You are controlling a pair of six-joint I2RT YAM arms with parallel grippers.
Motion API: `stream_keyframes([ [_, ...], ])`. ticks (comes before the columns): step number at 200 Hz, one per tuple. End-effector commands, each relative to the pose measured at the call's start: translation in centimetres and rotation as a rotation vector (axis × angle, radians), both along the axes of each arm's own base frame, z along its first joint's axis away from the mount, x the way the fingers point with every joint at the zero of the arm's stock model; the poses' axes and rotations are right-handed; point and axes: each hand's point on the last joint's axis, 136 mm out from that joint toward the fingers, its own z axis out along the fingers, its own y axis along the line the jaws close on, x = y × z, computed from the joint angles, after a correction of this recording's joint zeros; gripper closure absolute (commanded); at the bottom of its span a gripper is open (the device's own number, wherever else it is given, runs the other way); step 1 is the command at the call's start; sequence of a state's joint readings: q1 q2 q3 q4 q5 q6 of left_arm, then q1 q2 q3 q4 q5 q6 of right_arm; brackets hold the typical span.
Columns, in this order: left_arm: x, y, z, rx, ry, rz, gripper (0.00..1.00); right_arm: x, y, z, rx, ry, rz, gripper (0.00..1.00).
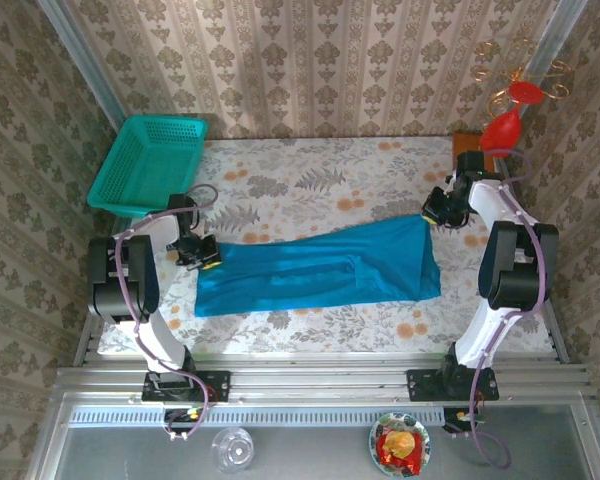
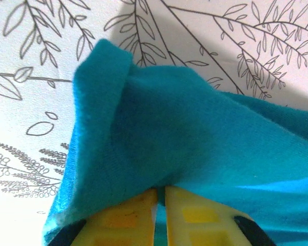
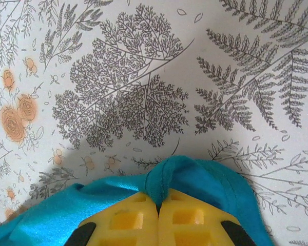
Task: Fold the inside-out t-shirt
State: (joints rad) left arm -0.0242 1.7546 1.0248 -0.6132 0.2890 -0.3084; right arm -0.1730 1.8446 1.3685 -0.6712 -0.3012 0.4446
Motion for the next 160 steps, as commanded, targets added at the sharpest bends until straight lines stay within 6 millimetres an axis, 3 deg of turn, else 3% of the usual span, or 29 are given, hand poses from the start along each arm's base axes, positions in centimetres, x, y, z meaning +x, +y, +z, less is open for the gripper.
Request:
stream_keyframes([
  [1,-0.6,1.1,-0.4,0.035,0.008,0.001,0.82,0.3,-0.9,-1.5,-0.022,0.054,-0.025,0.91],
  [12,-0.5,0.9,0.0,0.029,0.000,-0.002,0.79,-0.3,-1.3,-1.6,-0.050,0.088,-0.031,0.74],
  [19,-0.5,0.9,0.4,0.028,-0.008,-0.003,0.77,-0.7,-1.6,-1.4,-0.072,0.092,-0.036,0.68],
  [40,-0.1,0.8,2.5,0.022,-0.054,0.001,0.73,-2.1,-1.7,0.3,-0.113,0.068,-0.035,0.64],
  [57,0.3,0.4,4.4,0.018,-0.095,-0.008,0.71,-3.6,-0.6,1.5,-0.122,0.052,-0.012,0.61],
  [77,0.6,-0.1,6.0,0.026,-0.120,-0.033,0.70,-5.4,2.4,1.7,-0.095,0.049,0.050,0.59],
  [106,0.4,-1.7,6.5,0.034,-0.112,-0.097,0.72,-7.9,8.1,0.9,-0.030,0.062,0.156,0.58],
  [135,0.3,-4.3,4.7,-0.017,-0.071,-0.177,0.81,-9.7,14.1,-0.8,0.060,0.089,0.265,0.57],
  [160,0.0,-4.7,2.3,-0.023,-0.018,-0.194,0.84,-10.5,15.5,-3.4,0.103,0.130,0.268,0.57],
])
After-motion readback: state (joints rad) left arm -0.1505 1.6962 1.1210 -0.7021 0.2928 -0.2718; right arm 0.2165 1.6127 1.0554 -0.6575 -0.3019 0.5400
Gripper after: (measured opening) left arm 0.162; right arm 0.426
